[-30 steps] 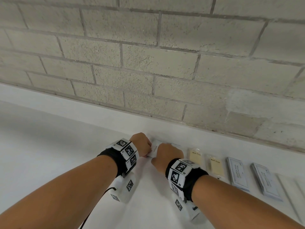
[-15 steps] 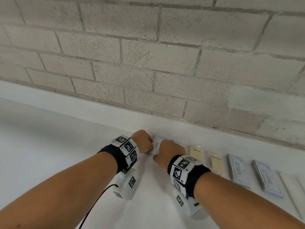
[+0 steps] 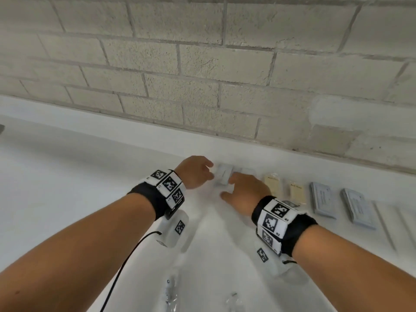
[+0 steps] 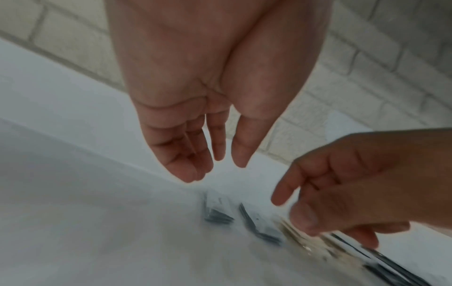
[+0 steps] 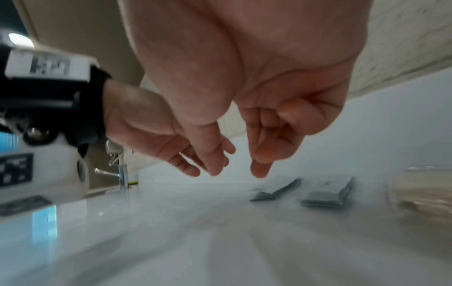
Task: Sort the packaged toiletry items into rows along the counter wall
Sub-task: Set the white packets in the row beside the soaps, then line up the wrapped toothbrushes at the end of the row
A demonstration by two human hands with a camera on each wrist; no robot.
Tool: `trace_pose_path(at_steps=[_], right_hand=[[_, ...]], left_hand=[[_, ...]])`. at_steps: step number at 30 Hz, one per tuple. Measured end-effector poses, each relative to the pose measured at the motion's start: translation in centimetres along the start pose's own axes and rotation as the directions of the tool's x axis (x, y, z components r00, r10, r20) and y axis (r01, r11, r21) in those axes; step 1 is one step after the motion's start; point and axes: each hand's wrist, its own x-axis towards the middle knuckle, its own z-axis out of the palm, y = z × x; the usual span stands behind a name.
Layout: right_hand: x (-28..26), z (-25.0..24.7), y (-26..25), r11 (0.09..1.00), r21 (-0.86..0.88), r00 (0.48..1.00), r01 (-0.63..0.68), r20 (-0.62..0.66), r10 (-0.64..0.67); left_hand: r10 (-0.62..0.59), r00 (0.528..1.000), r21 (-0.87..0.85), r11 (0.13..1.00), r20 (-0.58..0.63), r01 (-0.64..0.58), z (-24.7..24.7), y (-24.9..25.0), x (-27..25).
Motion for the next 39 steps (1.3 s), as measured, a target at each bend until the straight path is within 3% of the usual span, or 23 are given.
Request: trace_pose_path(at_steps=[4,8,13,18,21,24,26,30,33,35,37,39], right_hand=[[-7.5,0.1,-0.3,1.0,0.001,0.981,-0.005,0.192,0.005],[-15.3,1.6,-0.8,0.999,-0.049,0.952,0.0,0.307,0.015],[-22.0,3.3,0.0,0.994,-0.086,0.946,-0.069,0.312,0.093],[-24.0,6.1,1.8,0.991,-0.011,0.944,-0.135,0.301,0.132],[-25.3,6.3,2.9,0.977,0.114,0.96,-0.181,0.234,0.15],[-26.6,5.6,3.7,0.923,0.337,0.981,-0.185,0.123,0.151],[-27.5,5.0,4.3,0.884,0.442,0.988,-0.15,0.029,0.153],[-28.8,4.0,5.8,0.782,0.613,0.962,-0.115,-0.127,0.241],[-30.0,2.7,8.0,0.758,0.649,0.954,-0.071,-0.177,0.241],[-31.3,1.8,9.8,0.729,0.682,0.975,-0.049,-0.125,0.183],[-32.6,1.2,12.3,0.696,0.709,0.983,-0.116,-0.019,0.184],[-33.7,0.8,15.8,0.717,0.656,0.948,-0.236,-0.006,0.318]], left_hand=[[-0.034,0.999,0.121,0.992,0.015,0.032,-0.3,-2.2,-8.1],[-0.182,0.983,0.32,0.933,0.029,0.164,1.3,-5.2,-16.4],[-0.275,0.958,0.416,0.883,0.083,0.218,4.5,-7.2,-23.4],[-0.189,0.98,0.501,0.855,0.058,0.135,7.0,-6.9,-24.9],[-0.151,0.986,0.38,0.918,0.064,0.116,8.4,-4.7,-25.5],[-0.134,0.986,-0.039,0.99,0.098,0.139,10.3,-1.0,-26.0],[-0.115,0.974,-0.347,0.92,0.197,0.179,12.1,2.0,-26.3],[-0.032,0.967,-0.574,0.8,0.251,0.176,16.0,6.9,-27.0],[0.009,0.969,-0.627,0.765,0.245,0.151,18.1,9.0,-27.2],[0.068,0.968,-0.607,0.789,0.24,0.095,19.3,9.7,-27.3],[0.12,0.972,-0.512,0.859,0.201,-0.001,20.6,9.8,-27.0],[0.056,0.988,-0.381,0.925,0.142,0.002,22.0,9.8,-26.4]])
